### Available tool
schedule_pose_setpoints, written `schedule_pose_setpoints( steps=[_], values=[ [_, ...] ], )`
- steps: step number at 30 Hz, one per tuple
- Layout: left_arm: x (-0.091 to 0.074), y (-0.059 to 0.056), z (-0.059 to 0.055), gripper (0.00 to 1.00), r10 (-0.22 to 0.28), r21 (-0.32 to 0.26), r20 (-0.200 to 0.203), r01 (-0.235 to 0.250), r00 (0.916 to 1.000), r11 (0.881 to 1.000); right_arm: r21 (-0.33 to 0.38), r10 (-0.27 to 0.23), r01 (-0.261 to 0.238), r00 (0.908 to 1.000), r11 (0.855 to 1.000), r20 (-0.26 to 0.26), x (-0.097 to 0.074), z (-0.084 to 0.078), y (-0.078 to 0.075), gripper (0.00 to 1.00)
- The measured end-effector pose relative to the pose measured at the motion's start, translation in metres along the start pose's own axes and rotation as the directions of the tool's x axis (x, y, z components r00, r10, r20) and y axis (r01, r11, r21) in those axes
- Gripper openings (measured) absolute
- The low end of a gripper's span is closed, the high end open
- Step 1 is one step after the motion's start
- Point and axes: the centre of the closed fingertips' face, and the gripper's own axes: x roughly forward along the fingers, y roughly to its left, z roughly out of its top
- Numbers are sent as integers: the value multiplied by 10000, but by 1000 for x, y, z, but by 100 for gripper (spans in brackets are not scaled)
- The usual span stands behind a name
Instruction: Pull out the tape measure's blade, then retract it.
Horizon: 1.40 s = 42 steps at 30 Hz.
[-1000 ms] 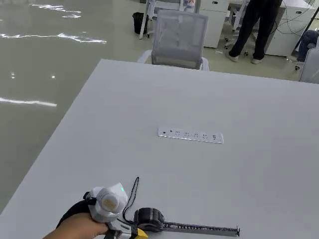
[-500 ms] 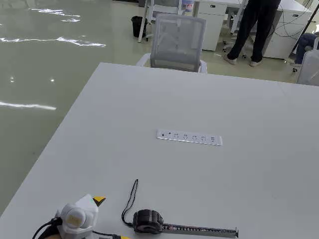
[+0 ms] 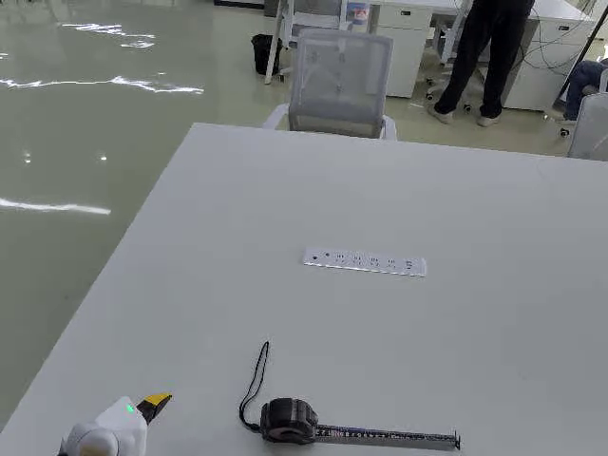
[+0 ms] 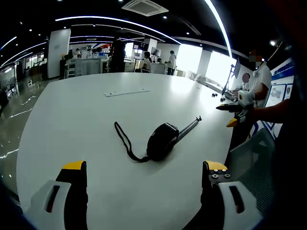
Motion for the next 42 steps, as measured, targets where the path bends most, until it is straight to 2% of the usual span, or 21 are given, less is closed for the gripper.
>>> schedule_pose_setpoints(
  steps=[5,7,9,11,17,24,27,31,35,42],
  values=[
    [-9,-4,-1,99,28,-132,116,-27,9999,9999,108,-81,81,10000,9999,35,-5,-3,0,100],
    [-11,-5,-5,99,41,-227,26,-41,10000,9997,138,-117,117,9999,9998,61,-8,-3,1,100],
    [-13,-4,-11,99,96,-318,-14,-96,10000,9994,157,-143,142,9999,9998,59,-10,-6,1,100],
    [-16,-5,-12,99,97,-402,-12,-97,10000,9991,144,-141,140,9999,9998,57,-12,-7,2,100],
    [-24,1,-21,99,305,-652,-4,-305,9995,9974,194,-268,267,9996,9995,16,-19,-12,0,100],
    [-31,0,-19,99,606,-891,168,-589,9980,9943,326,-158,159,9999,9993,-26,-27,-19,6,100],
    [-33,-3,-23,99,560,-849,148,-545,9983,9949,499,-198,198,9998,9986,0,-29,-23,4,100],
    [-34,-2,-29,99,601,-878,28,-596,9982,9944,508,-262,262,9997,9984,-2,-33,-22,5,100],
    [-35,1,-31,99,664,-936,85,-653,9978,9935,501,-320,315,9995,9982,80,-34,-22,5,100],
    [-36,-4,-28,99,591,-1092,174,-569,9981,9924,476,-269,267,9996,9985,45,-34,-25,8,100]
  ],
)
